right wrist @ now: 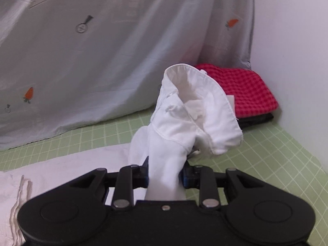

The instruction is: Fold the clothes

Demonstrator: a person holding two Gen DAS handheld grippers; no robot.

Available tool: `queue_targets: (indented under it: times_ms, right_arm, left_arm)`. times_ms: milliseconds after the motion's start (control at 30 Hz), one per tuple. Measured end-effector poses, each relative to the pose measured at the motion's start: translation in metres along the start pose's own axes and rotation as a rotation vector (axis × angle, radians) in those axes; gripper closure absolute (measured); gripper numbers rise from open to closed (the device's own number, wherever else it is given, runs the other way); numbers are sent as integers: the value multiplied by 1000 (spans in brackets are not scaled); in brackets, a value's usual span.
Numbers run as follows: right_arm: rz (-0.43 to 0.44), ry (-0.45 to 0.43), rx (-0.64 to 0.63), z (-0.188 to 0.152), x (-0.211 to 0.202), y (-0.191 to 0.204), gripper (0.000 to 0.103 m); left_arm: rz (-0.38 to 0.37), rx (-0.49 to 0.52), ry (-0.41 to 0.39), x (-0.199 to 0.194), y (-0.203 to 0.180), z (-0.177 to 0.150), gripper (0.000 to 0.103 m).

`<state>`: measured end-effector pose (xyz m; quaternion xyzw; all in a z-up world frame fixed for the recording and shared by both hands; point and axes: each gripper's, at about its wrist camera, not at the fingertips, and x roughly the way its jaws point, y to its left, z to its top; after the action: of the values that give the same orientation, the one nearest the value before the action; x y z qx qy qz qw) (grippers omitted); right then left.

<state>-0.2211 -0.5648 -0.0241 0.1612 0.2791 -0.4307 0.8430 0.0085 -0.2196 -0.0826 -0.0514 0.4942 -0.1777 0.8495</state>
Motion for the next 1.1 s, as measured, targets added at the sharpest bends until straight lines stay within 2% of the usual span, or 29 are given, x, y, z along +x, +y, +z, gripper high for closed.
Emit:
queue_targets:
  times_ms: [133, 267, 333, 433, 500, 600, 767, 900, 967, 1100]
  right_arm:
    - [73, 15, -53, -20, -12, 66, 75]
    - [129, 151, -61, -70, 0, 122, 74]
    - [126, 252, -103, -100, 11, 145, 69]
    - [102, 252, -215, -117, 5, 167, 59]
    - [109, 251, -208, -111, 0, 170, 51]
    - [145, 233, -143, -100, -13, 162, 50]
    - [207, 124, -56, -84, -49, 146, 42]
    - [168, 56, 16, -71, -61, 125, 28]
    - [132, 80, 14, -67, -47, 116, 27]
    - [73, 204, -31, -78, -17, 117, 27]
  left_arm:
    - [49, 46, -6, -8, 29, 5, 1]
    - [45, 48, 11, -8, 55, 5, 1]
    - [32, 42, 20, -7, 64, 6, 1]
    - [29, 39, 22, -6, 72, 9, 1]
    - [25, 29, 16, -6, 74, 11, 1]
    - [18, 26, 12, -6, 72, 10, 1]
    - [25, 28, 18, -4, 66, 0, 1]
    - [33, 5, 28, -2, 65, -7, 1]
    - [39, 1, 35, 0, 62, -9, 1]
    - [54, 11, 36, 5, 59, -8, 1]
